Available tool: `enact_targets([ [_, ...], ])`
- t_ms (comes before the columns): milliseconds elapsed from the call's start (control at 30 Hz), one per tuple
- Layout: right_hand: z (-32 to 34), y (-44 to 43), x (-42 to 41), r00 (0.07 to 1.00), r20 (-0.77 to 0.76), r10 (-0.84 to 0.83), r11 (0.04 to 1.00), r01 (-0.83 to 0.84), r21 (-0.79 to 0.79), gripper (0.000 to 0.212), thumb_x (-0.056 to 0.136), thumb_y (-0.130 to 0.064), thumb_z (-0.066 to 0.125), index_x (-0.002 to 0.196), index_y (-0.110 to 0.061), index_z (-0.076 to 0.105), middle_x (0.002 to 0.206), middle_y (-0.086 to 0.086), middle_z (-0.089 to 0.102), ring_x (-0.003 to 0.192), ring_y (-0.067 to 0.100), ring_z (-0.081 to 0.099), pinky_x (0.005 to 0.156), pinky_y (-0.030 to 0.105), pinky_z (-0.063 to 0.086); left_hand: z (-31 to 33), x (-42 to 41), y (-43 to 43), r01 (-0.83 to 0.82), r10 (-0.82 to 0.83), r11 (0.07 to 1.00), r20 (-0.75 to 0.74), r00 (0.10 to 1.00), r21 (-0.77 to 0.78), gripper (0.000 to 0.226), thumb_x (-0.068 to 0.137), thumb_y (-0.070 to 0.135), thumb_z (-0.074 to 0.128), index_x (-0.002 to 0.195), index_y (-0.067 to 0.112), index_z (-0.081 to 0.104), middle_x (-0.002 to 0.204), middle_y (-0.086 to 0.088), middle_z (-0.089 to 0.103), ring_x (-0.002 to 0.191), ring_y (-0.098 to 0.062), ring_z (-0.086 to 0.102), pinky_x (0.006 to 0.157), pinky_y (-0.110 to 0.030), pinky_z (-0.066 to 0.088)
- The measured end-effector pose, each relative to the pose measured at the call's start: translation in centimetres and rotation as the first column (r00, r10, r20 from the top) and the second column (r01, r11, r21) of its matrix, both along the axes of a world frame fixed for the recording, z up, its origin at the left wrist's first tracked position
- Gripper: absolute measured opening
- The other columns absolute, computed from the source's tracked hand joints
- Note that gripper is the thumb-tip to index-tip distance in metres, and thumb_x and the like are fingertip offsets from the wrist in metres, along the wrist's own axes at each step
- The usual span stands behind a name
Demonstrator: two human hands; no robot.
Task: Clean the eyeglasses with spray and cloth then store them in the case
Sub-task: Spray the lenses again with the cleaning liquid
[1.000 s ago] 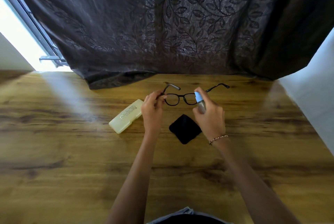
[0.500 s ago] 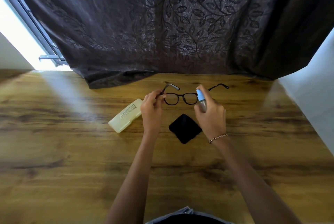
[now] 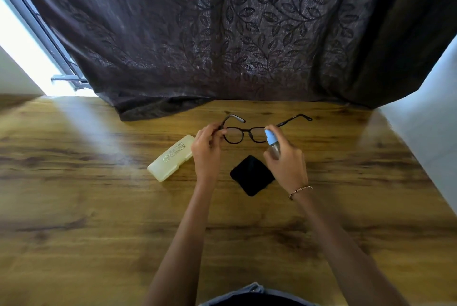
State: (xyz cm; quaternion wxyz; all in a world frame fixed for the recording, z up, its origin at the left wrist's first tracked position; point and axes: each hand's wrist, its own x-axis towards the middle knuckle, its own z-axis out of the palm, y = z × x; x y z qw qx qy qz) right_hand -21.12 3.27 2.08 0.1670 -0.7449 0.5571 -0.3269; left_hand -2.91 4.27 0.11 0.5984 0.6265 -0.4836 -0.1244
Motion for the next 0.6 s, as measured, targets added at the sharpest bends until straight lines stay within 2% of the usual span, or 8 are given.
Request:
enact_targets([
  [100, -0.9, -0.3, -1.2, 0.999, 0.048, -0.015, 0.997, 0.011, 0.080, 0.050, 0.089, -0.027, 0.051, 0.137, -0.034, 0.038, 0.061, -0.005, 0.055, 0.046, 0.008, 0.050, 0.040, 0.021, 0.043, 0.0, 0.0, 0.0, -0.012, 0.012, 1.000, -0.018, 1.000, 0.011, 0.018, 0.090, 0.007, 0.060, 0.106, 0.014, 0.067, 0.091, 0.018, 0.059, 0.084, 0.004, 0.058, 0.072, -0.005, 0.045],
  [200, -1.8, -0.7, -2.8, 0.987, 0.153, -0.055, 0.989, 0.033, 0.145, 0.051, 0.097, -0.024, 0.044, 0.144, -0.033, 0.026, 0.065, -0.004, 0.056, 0.044, 0.009, 0.049, 0.038, 0.020, 0.041, -0.1, 0.1, -0.2, -0.025, 0.027, 0.999, -0.063, 0.998, 0.020, 0.016, 0.090, 0.009, 0.061, 0.104, 0.015, 0.067, 0.092, 0.013, 0.062, 0.083, 0.005, 0.058, 0.071, -0.005, 0.044],
  [267, -2.2, -1.0, -3.8, 0.961, 0.256, -0.101, 0.983, 0.058, 0.173, 0.060, 0.098, -0.022, 0.048, 0.147, -0.034, 0.016, 0.075, 0.000, 0.062, 0.054, 0.015, 0.059, 0.045, 0.026, 0.049, -0.2, 0.1, -0.2, -0.027, 0.029, 0.999, -0.082, 0.996, 0.027, 0.015, 0.090, 0.010, 0.062, 0.103, 0.016, 0.067, 0.092, 0.012, 0.063, 0.083, 0.008, 0.058, 0.070, -0.005, 0.044],
  [333, -2.6, -1.5, -4.6, 0.942, 0.293, -0.165, 0.976, 0.113, 0.184, 0.068, 0.095, -0.022, 0.055, 0.148, -0.031, 0.012, 0.087, -0.001, 0.064, 0.069, 0.018, 0.065, 0.057, 0.027, 0.052, -0.3, 0.0, -0.3, -0.017, 0.021, 0.999, -0.097, 0.995, 0.033, 0.013, 0.090, 0.010, 0.062, 0.101, 0.016, 0.067, 0.092, 0.010, 0.064, 0.083, 0.008, 0.058, 0.069, -0.005, 0.044],
  [433, -3.2, -2.1, -5.4, 0.909, 0.330, -0.256, 0.958, 0.192, 0.215, 0.069, 0.090, -0.018, 0.062, 0.145, -0.027, 0.022, 0.101, -0.003, 0.060, 0.083, 0.013, 0.062, 0.069, 0.025, 0.050, -0.3, 0.0, -0.3, -0.008, 0.012, 0.999, -0.108, 0.994, 0.036, 0.011, 0.090, 0.009, 0.062, 0.098, 0.015, 0.067, 0.090, 0.006, 0.066, 0.081, 0.007, 0.057, 0.067, -0.006, 0.043],
  [500, -3.5, -2.3, -5.7, 0.899, 0.317, -0.303, 0.944, 0.237, 0.230, 0.061, 0.088, -0.017, 0.064, 0.140, -0.022, 0.032, 0.096, -0.009, 0.058, 0.080, 0.004, 0.058, 0.069, 0.021, 0.048, -0.3, 0.0, -0.2, -0.008, 0.012, 0.999, -0.096, 0.995, 0.035, 0.011, 0.090, 0.008, 0.061, 0.097, 0.016, 0.066, 0.090, 0.004, 0.067, 0.080, 0.008, 0.057, 0.066, -0.006, 0.043],
  [533, -3.7, -2.4, -5.8, 0.895, 0.303, -0.326, 0.935, 0.258, 0.243, 0.055, 0.088, -0.017, 0.065, 0.136, -0.018, 0.037, 0.095, -0.008, 0.058, 0.079, 0.003, 0.057, 0.071, 0.025, 0.050, -0.3, 0.0, -0.2, -0.007, 0.011, 0.999, -0.100, 0.995, 0.035, 0.012, 0.090, 0.007, 0.061, 0.097, 0.016, 0.066, 0.091, 0.003, 0.067, 0.080, 0.008, 0.057, 0.067, -0.005, 0.043],
  [600, -3.9, -2.5, -6.0, 0.889, 0.286, -0.359, 0.920, 0.286, 0.267, 0.045, 0.088, -0.017, 0.065, 0.128, -0.012, 0.045, 0.098, -0.002, 0.060, 0.085, 0.012, 0.060, 0.076, 0.034, 0.051, -0.2, 0.1, -0.1, -0.008, 0.011, 0.999, -0.104, 0.995, 0.033, 0.013, 0.091, 0.007, 0.060, 0.099, 0.015, 0.067, 0.089, 0.006, 0.066, 0.080, 0.007, 0.058, 0.067, -0.005, 0.042],
])
